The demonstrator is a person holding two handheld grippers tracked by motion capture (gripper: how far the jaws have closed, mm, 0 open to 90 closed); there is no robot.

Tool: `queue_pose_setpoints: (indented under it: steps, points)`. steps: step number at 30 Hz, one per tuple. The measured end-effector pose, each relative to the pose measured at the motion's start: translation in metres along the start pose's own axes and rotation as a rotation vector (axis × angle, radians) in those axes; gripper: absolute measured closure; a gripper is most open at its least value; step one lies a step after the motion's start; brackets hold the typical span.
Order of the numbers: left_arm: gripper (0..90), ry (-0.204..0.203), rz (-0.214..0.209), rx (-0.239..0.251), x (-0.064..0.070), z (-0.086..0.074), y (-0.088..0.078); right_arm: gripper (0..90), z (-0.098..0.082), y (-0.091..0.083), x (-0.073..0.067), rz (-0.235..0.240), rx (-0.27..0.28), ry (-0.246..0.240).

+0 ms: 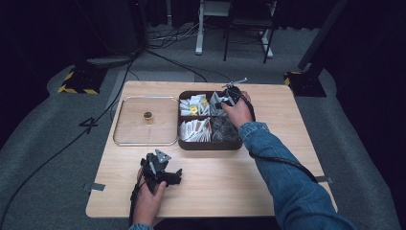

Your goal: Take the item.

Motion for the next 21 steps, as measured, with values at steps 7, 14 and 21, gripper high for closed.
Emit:
queue_pose_setpoints:
  steps: [7, 14, 21]
  points:
    - [0.0, -0.003, -0.001, 0.000, -0.001, 0.001, 0.000, 84.0, 0.003, -0.021, 0.003, 0.020, 0.047, -0.006]
    - [0.0, -0.007, -0.003, 0.001, 0.000, 0.001, 0.000, 84.0, 0.006, -0.044, 0.003, 0.056, 0.077, -0.010]
    - [0.0, -0.005, -0.003, 0.001, 0.000, 0.001, 0.000, 84.0, 0.000, -0.075, -0.007, 0.168, 0.111, -0.022]
Point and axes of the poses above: each handheld gripper's, and its own axes: y roughly forward along the jaws, z roughly out of its top, x roughly to its right, the point moved 2 cm from there along y, roughly forward along the jaws, and after that the axes turned 6 degrees about -z, right-handed, at the moved point
